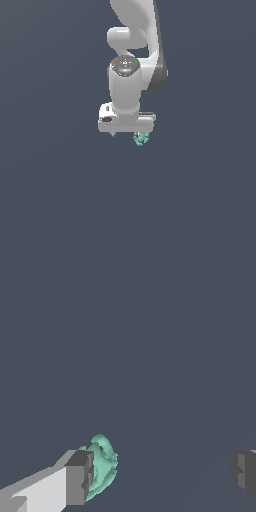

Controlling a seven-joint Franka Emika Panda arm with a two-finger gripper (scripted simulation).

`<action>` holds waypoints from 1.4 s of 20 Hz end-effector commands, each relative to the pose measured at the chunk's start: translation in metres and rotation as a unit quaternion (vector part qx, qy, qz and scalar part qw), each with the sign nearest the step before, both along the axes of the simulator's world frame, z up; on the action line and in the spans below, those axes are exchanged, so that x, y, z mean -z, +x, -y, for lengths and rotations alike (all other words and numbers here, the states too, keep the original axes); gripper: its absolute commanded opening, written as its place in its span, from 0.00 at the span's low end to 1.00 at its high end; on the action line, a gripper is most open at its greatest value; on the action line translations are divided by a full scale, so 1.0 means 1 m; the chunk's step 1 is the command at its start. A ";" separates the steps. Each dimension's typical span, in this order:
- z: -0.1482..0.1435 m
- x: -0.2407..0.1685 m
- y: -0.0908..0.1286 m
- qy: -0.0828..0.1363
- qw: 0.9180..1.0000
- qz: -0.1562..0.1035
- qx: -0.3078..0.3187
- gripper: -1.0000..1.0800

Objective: Pick up the object and move it to a goal position.

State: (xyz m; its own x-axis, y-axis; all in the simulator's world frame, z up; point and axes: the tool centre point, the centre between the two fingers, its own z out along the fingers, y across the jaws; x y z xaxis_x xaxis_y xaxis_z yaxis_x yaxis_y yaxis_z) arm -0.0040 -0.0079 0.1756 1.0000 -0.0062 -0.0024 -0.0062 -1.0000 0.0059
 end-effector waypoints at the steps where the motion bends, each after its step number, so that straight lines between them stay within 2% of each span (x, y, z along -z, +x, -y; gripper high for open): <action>1: 0.000 0.000 0.000 0.000 1.000 0.000 0.000 0.96; 12: 0.018 0.006 0.001 -0.011 1.000 0.000 0.002 0.96; 20: 0.013 0.009 -0.001 -0.010 1.000 0.001 0.019 0.96; 28: -0.001 0.019 -0.010 -0.007 0.997 0.002 0.073 0.96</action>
State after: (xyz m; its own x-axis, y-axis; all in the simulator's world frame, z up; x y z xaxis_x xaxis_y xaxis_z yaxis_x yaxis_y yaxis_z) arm -0.0119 -0.0102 0.1586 0.9917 -0.1283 0.0015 -0.1283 -0.9915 0.0211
